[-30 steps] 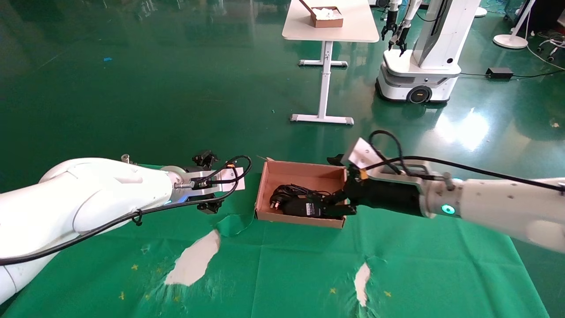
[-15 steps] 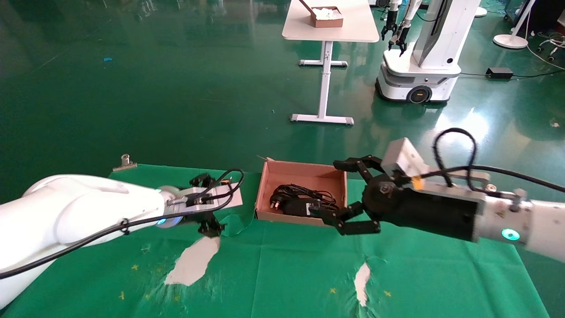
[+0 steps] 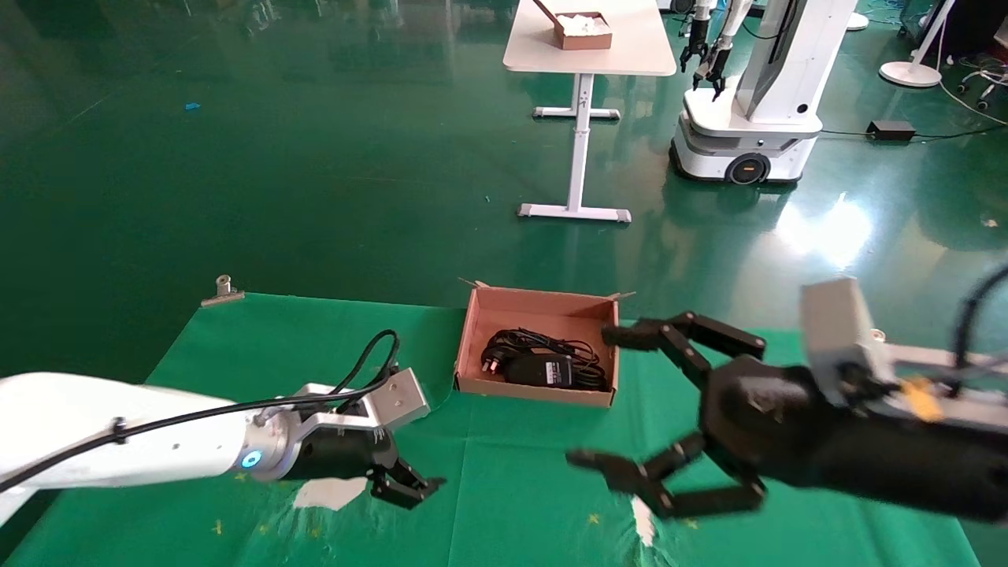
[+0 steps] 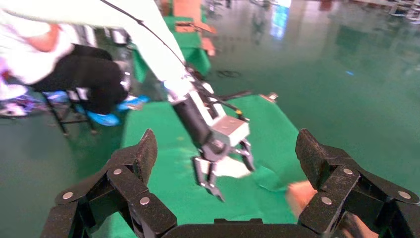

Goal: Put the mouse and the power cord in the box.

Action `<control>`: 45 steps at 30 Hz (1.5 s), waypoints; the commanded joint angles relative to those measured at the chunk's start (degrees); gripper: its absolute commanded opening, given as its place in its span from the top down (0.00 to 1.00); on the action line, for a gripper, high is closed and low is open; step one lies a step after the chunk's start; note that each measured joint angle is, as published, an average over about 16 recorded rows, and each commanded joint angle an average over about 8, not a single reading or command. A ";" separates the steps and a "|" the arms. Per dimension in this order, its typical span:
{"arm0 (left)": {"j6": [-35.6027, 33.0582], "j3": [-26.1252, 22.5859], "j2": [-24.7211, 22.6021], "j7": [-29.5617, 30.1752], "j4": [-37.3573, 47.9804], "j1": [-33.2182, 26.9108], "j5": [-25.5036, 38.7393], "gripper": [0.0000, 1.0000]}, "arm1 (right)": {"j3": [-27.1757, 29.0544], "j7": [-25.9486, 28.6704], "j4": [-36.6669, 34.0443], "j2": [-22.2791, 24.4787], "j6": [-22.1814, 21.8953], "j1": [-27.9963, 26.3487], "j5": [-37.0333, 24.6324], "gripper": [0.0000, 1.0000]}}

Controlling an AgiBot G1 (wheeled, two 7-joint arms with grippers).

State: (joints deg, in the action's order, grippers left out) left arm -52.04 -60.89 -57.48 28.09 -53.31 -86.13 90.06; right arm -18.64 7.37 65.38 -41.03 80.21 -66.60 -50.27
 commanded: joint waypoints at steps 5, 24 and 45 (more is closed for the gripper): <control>-5.27 7.03 3.52 -2.72 -3.18 3.85 -7.55 0.00 | 1.77 2.29 5.56 4.08 3.71 3.42 5.70 0.00; -22.08 29.44 14.74 -11.38 -13.30 16.12 -31.63 0.00 | 2.53 3.32 8.14 6.03 5.48 4.99 8.45 0.00; -35.29 47.08 23.54 -17.87 -21.26 25.76 -50.73 0.00 | 2.52 3.29 8.23 6.13 5.54 5.07 8.62 0.00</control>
State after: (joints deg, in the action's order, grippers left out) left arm -86.91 -14.39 -34.23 10.34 -74.31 -60.68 39.99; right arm -16.12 10.67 73.60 -34.91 85.74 -61.54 -41.67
